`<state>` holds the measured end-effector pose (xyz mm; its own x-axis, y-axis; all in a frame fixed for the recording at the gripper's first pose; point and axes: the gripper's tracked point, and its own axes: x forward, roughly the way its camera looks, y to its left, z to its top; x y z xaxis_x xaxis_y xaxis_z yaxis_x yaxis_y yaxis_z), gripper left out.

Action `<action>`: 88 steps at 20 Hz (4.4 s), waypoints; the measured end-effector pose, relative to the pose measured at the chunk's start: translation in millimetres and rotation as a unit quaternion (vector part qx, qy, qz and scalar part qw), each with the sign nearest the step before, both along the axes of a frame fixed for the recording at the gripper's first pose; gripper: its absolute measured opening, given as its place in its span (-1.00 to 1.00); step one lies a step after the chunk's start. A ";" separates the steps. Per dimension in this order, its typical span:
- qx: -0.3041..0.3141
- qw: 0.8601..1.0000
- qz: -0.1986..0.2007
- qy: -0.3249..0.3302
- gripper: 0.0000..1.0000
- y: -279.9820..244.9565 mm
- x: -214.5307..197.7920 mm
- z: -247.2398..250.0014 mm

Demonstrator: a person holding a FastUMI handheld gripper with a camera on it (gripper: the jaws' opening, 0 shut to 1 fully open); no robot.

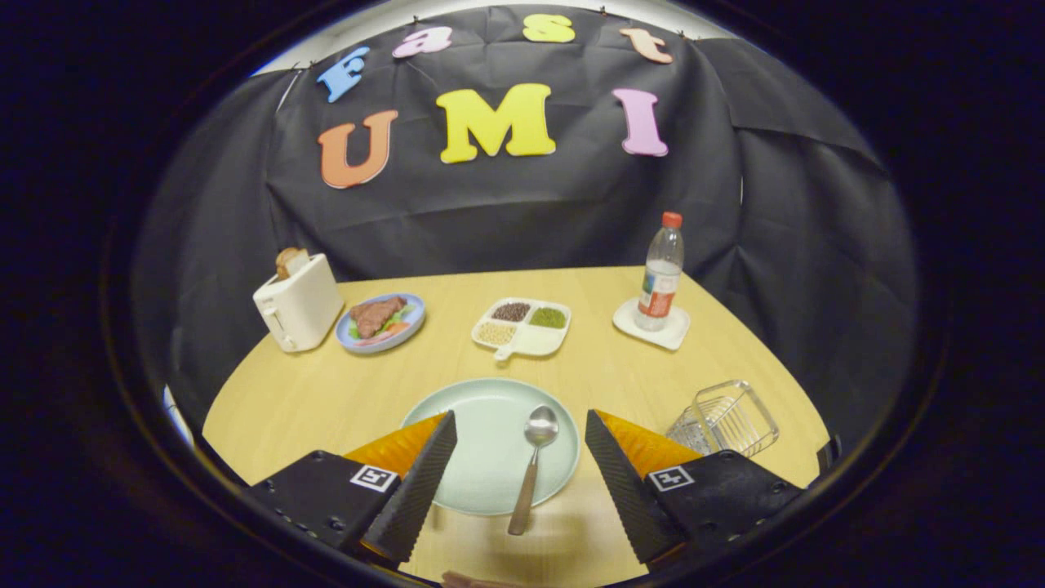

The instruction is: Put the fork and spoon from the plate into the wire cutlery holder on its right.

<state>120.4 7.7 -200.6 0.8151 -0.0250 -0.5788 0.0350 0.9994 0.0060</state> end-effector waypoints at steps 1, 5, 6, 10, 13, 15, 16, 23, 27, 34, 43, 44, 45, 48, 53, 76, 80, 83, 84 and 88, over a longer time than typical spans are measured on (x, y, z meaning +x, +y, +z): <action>0.001 1.000 0.002 0.017 0.91 1.9 1.0 -8.8; -0.009 0.998 0.012 0.067 0.87 6.4 7.0 -32.9; -0.010 0.997 0.012 0.076 0.87 7.2 9.7 -37.4; -0.003 0.992 0.016 0.126 0.74 10.2 15.1 -63.4; -0.004 0.985 -0.005 0.170 0.63 2.2 16.3 -82.5; 0.006 0.982 -0.013 0.187 0.59 1.9 19.3 -90.4; 0.010 0.979 -0.017 0.201 0.52 1.0 19.2 -94.9; 0.010 0.969 -0.024 0.244 -0.13 2.1 14.5 -110.7; 0.033 0.966 -0.018 0.257 -0.89 7.7 12.1 -110.8; 0.033 0.967 -0.015 0.250 -0.98 2.0 1.2 -96.4; 0.039 0.979 0.003 0.199 -0.99 -13.5 -8.9 -44.2; 0.041 0.980 0.001 0.192 -0.99 -19.6 -10.0 -37.7; 0.044 0.981 -0.002 0.188 -0.99 -26.4 -11.4 -32.9; 0.050 0.983 -0.008 0.175 -0.99 -49.7 -17.4 -18.8; 0.059 0.986 -0.027 0.156 -0.98 -98.6 -29.8 -1.4; 0.092 0.986 -0.083 0.110 -0.02 -191.9 -49.8 30.5; 0.082 0.990 -0.085 0.075 0.38 -185.6 -47.1 46.0; 0.060 0.994 -0.070 0.051 0.57 -171.9 -47.6 56.2; 0.052 0.995 -0.068 0.045 0.59 -168.0 -47.5 60.2; 0.023 0.998 -0.062 0.005 0.80 -148.8 -45.4 74.1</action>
<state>74.9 -141.1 -126.5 0.8019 -0.0981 -0.5893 0.1578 0.9862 0.0505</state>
